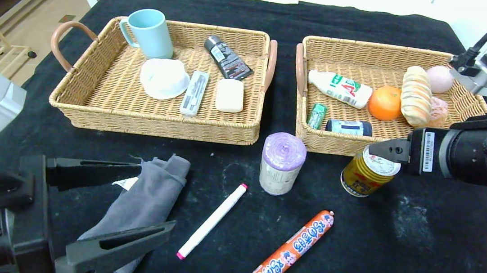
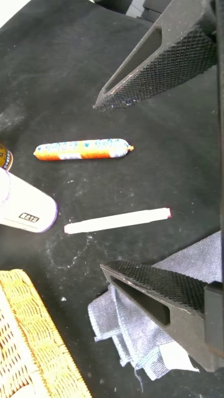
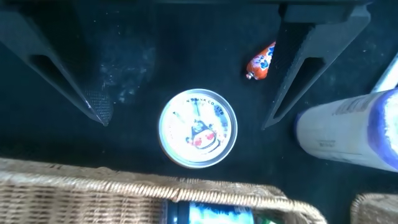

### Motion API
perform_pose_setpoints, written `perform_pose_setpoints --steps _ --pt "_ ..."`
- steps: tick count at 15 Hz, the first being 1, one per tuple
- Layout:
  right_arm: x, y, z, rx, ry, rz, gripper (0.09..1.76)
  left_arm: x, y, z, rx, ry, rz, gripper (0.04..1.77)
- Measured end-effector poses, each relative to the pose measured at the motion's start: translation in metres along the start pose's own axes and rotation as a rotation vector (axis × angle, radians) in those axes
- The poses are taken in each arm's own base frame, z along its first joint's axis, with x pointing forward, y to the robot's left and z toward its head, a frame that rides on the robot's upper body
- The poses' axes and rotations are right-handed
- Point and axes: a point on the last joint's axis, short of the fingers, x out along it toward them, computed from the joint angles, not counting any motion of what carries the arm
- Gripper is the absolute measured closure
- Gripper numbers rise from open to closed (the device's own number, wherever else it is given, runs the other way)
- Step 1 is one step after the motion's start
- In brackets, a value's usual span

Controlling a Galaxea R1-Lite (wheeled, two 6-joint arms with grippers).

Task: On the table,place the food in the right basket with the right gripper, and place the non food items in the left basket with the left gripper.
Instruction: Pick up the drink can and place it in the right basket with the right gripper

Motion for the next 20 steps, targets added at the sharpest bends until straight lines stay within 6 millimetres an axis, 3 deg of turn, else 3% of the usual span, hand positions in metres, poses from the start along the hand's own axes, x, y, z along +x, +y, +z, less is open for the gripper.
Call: perform_pose_setpoints --steps 20 --pt "0.063 0.021 -0.016 -0.007 0.099 -0.097 0.14 0.0 0.0 0.0 0.001 0.0 -0.002 0.09"
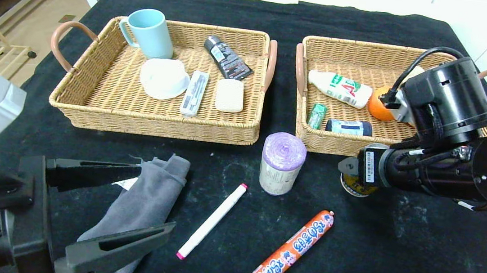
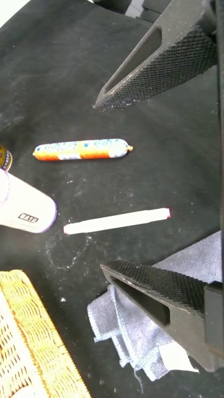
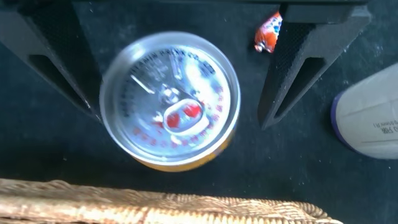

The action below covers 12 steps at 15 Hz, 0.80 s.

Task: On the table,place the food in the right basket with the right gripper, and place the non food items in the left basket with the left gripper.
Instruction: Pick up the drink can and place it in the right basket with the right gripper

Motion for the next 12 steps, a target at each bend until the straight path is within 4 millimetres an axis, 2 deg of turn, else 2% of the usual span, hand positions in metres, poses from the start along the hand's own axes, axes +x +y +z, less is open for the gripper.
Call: perform_pose_setpoints --steps 8,9,11,12 --pt "0.0099 0.0047 -0.0021 0.007 0.002 -0.035 0.14 -0.0016 -0.0002 0.0008 0.012 -0.007 0.002 0.09" --pt "0.0102 0.0055 -0.0022 0.012 0.002 -0.033 0.19 -0.0015 -0.0003 0.0004 0.012 -0.005 0.001 0.09" --pt "0.0112 0.0066 -0.0019 0.016 0.003 -0.033 0.54 -0.0016 -0.0003 0.0003 0.012 -0.005 0.002 0.09" --pt "0.0115 0.0069 -0.0017 0.016 0.003 -0.033 0.64 -0.0016 -0.0002 0.0003 0.012 -0.005 0.002 0.09"
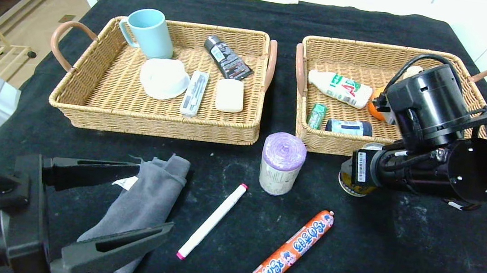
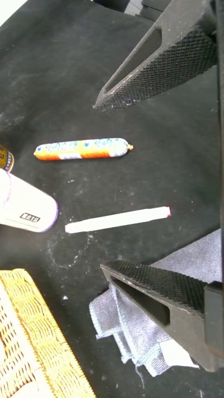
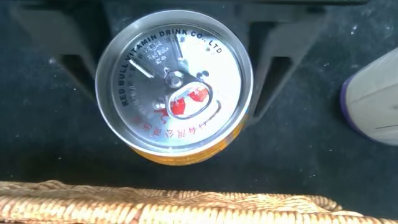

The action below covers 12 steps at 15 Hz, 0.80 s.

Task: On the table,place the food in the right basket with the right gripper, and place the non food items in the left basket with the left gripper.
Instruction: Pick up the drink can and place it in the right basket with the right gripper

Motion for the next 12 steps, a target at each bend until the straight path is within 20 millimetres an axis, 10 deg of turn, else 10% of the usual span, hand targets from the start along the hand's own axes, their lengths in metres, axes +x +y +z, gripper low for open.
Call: perform_pose_setpoints --steps 12 --pt "0.002 0.0001 -0.0011 -0.003 0.007 -0.003 0.67 -0.0002 -0.0002 0.0001 0.002 -0.001 -0.001 0.09"
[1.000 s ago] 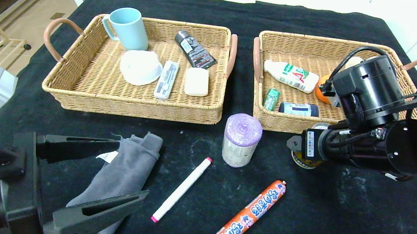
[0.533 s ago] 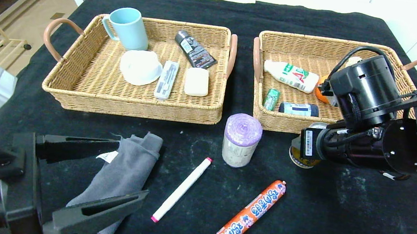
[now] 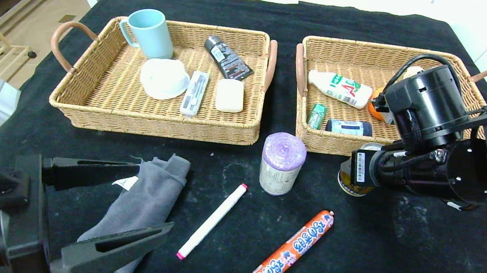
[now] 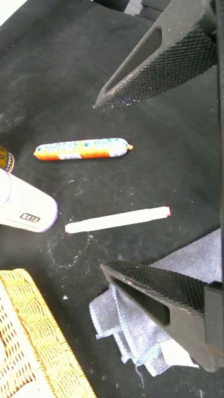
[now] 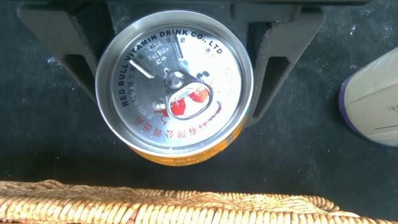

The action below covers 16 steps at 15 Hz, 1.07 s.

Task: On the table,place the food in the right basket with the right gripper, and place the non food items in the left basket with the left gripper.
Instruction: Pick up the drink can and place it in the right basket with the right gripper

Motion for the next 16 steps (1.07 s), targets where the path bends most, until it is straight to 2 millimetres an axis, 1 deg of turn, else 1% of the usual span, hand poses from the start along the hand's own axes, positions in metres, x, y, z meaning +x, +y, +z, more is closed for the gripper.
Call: perform_pose_setpoints --steps 5,7,10,16 --pt "0.0 -0.001 0.001 0.003 -0.001 -0.002 0.67 0.0 0.0 -0.001 -0.001 0.003 0.0 0.09" --pt "-0.003 -0.002 0.001 0.001 -0.003 0.001 0.67 0.0 0.0 0.0 -0.001 0.002 0.0 0.09" --pt "-0.017 -0.001 0.003 -0.001 -0.026 0.028 0.67 0.0 0.0 0.0 -0.001 0.002 0.0 0.09" --pt "-0.045 -0.008 0.012 0.022 -0.09 0.067 0.67 0.0 0.0 -0.001 -0.001 0.003 -0.001 0.09"
